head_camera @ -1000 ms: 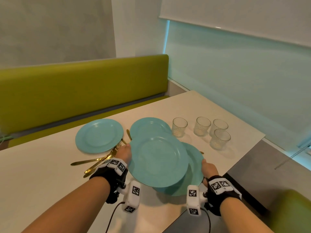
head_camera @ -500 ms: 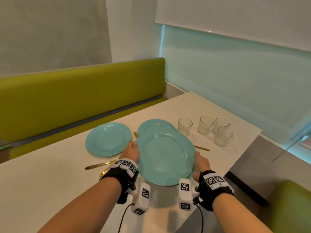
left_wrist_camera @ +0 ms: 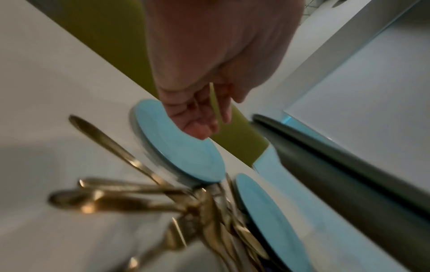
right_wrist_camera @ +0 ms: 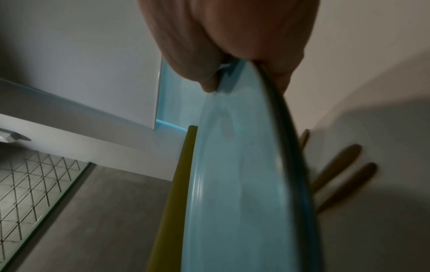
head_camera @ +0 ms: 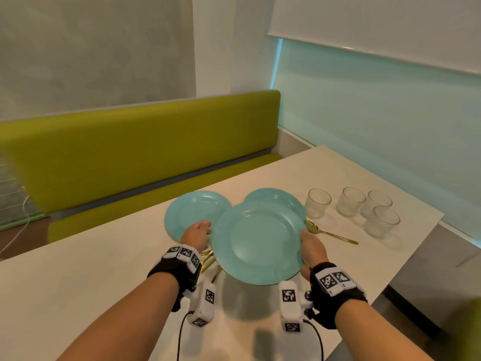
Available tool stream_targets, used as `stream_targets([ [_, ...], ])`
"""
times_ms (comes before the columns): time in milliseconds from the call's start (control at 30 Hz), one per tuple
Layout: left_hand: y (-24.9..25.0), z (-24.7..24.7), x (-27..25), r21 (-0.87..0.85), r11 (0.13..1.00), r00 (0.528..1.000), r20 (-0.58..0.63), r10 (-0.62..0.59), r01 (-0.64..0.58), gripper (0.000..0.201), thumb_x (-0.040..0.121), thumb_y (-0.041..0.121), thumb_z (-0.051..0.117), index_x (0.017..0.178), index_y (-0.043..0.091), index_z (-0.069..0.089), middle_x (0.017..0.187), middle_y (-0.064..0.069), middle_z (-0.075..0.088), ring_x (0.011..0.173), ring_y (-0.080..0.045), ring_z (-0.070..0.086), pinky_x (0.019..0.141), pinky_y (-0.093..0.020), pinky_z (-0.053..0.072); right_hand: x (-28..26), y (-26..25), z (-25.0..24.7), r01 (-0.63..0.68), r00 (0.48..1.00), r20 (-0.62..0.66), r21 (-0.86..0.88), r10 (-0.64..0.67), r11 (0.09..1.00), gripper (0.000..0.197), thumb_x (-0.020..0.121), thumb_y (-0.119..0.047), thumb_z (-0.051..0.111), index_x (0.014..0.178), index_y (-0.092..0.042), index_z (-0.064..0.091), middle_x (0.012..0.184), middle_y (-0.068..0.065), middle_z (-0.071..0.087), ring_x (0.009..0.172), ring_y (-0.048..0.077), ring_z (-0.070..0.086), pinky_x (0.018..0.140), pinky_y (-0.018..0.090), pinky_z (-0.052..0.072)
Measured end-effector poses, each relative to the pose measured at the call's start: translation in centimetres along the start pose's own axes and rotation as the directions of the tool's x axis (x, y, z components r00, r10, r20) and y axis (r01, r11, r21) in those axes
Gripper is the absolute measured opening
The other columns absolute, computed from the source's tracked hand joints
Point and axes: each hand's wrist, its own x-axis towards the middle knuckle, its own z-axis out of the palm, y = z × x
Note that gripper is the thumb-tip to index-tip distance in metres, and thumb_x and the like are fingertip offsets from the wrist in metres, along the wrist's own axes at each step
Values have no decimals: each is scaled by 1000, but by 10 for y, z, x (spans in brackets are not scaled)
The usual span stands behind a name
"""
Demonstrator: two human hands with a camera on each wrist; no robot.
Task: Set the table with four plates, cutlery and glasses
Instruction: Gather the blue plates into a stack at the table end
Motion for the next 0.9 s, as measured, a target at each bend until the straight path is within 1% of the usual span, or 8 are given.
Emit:
stream_targets([
  [200, -24, -42, 45, 165, 953, 962, -143, -234, 256, 47, 100, 27, 38, 129, -7, 50, 135, -25, 52, 123, -37, 51, 98, -35, 44, 35, -32, 4, 4, 1000, -8, -30, -4, 1000, 32, 97, -25, 36, 104, -3, 58, 91, 16, 63, 86, 34, 61, 79, 48, 51],
  [333, -37, -40, 71, 56, 946, 942, -130, -310, 319, 43, 97, 18, 46, 128, -11, 50, 134, -28, 52, 92, -26, 48, 80, -30, 40, 62, -40, 3, -3, 1000, -21, -38, 2, 999, 30, 99, -32, 36, 106, -8, 52, 98, 15, 60, 90, 33, 59, 78, 45, 50],
  [400, -42, -35, 81, -22, 937, 927, -146, -347, 347, 37, 94, 15, 50, 118, -14, 55, 121, -30, 59, 86, -25, 48, 82, -35, 44, 73, -40, 5, -14, 1000, -26, -36, 13, 999, 28, 99, -32, 37, 109, -10, 50, 104, 16, 59, 94, 34, 59, 83, 47, 50],
  [500, -44, -30, 86, -97, 911, 891, -187, -413, 401, 27, 92, 17, 54, 86, -10, 58, 75, -19, 61, 76, -30, 54, 72, -33, 43, 82, -36, 10, -26, 1000, -10, -52, 26, 998, 29, 99, -31, 37, 109, -8, 52, 102, 17, 61, 96, 36, 60, 86, 50, 50],
  [600, -41, -27, 84, -250, 882, 884, -152, -442, 398, 42, 92, 22, 57, 117, -11, 53, 104, -25, 64, 90, -37, 61, 60, -32, 47, 86, -29, 14, -44, 999, 20, -50, 45, 998, 31, 100, -27, 36, 113, -6, 54, 96, 14, 64, 97, 36, 61, 88, 52, 52],
  [667, -40, -27, 84, -329, 870, 880, -178, -440, 368, 46, 91, 23, 57, 125, -9, 49, 121, -27, 59, 101, -40, 61, 59, -32, 48, 85, -27, 19, -58, 997, 42, -28, 59, 998, 29, 100, -27, 36, 117, -9, 53, 105, 15, 63, 98, 35, 61, 79, 45, 54],
  [733, -38, -28, 84, -383, 864, 881, -208, -424, 326, 43, 94, 21, 54, 126, -7, 49, 126, -27, 56, 108, -41, 58, 67, -37, 51, 85, -27, 23, -51, 997, 55, -41, 53, 998, 27, 100, -25, 36, 115, -9, 53, 111, 16, 62, 100, 35, 61, 78, 44, 54],
  [900, -23, -34, 74, -518, 837, 895, -269, -356, 177, 42, 97, 19, 41, 134, -1, 42, 132, -22, 52, 117, -42, 53, 87, -44, 49, 80, -30, 41, -9, 996, 89, -101, 19, 995, 31, 99, -30, 37, 106, -10, 60, 115, 16, 63, 107, 38, 59, 98, 54, 46],
])
